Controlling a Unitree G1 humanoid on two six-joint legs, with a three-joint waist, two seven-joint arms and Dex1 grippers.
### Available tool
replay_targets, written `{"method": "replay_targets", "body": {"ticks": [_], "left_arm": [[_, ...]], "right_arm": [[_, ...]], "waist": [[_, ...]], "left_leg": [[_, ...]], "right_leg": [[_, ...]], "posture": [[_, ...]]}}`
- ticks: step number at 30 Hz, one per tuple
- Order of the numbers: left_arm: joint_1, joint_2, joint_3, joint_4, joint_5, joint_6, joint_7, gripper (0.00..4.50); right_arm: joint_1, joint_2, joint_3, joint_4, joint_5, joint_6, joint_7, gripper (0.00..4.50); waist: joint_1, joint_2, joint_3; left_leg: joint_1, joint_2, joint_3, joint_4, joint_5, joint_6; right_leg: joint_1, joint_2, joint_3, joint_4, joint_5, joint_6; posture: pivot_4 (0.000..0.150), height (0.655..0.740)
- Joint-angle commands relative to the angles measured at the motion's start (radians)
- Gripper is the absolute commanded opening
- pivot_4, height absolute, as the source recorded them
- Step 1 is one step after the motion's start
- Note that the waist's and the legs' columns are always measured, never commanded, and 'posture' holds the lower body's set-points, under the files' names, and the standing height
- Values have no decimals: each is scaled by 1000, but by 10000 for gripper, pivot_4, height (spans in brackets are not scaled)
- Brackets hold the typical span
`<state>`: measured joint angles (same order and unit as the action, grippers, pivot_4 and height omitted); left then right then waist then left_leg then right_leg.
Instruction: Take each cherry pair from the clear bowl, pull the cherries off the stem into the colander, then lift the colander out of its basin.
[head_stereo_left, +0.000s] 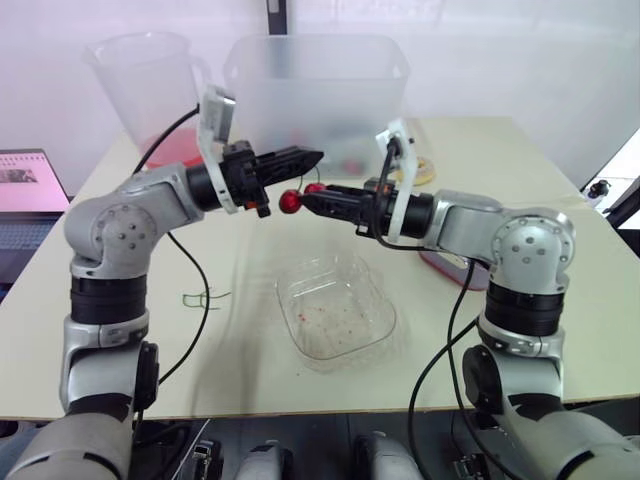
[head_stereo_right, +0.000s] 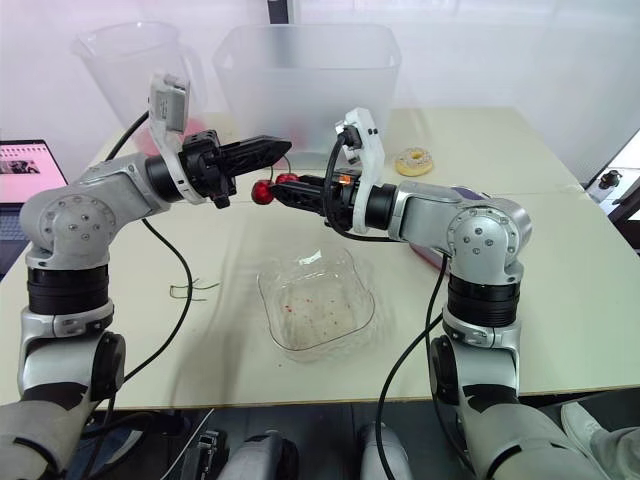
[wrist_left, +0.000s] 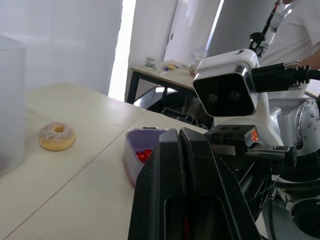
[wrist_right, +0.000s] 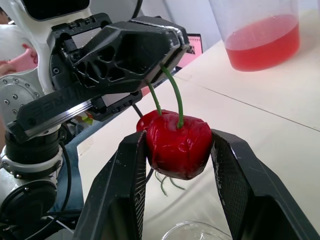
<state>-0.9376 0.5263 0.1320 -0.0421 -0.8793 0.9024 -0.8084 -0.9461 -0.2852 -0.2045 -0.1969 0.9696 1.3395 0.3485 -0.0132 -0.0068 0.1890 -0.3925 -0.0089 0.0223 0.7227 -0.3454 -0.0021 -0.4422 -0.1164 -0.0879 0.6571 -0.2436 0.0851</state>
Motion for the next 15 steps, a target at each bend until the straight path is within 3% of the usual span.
{"method": "replay_targets", "body": {"ticks": [1, 3, 7, 15], "left_arm": [[-5, 5, 8, -30, 9, -29, -12, 0], [-4, 4, 9, -27, 15, -32, -13, 0], [-3, -3, 11, -25, 19, -36, -10, 0], [-4, -8, 8, -29, 37, -43, -5, 0]], "right_arm": [[-10, -9, -19, -19, 21, -17, -3, 19406], [-12, -17, -15, -16, 15, -22, 1, 19406], [-17, -23, -9, -13, 11, -30, 8, 8150], [-10, -33, 12, -35, 24, -18, 27, 8150]], "waist": [[1, 0, 0], [0, 0, 0], [0, 0, 0], [0, 0, 0]], "left_leg": [[0, 0, 0, 0, 0, 0], [0, 0, 0, 0, 0, 0], [0, 0, 0, 0, 0, 0], [0, 0, 0, 0, 0, 0]], "right_leg": [[0, 0, 0, 0, 0, 0], [0, 0, 0, 0, 0, 0], [0, 0, 0, 0, 0, 0], [0, 0, 0, 0, 0, 0]], "posture": [[1500, 6863], [1500, 6863], [1500, 6863], [1500, 6863]]}}
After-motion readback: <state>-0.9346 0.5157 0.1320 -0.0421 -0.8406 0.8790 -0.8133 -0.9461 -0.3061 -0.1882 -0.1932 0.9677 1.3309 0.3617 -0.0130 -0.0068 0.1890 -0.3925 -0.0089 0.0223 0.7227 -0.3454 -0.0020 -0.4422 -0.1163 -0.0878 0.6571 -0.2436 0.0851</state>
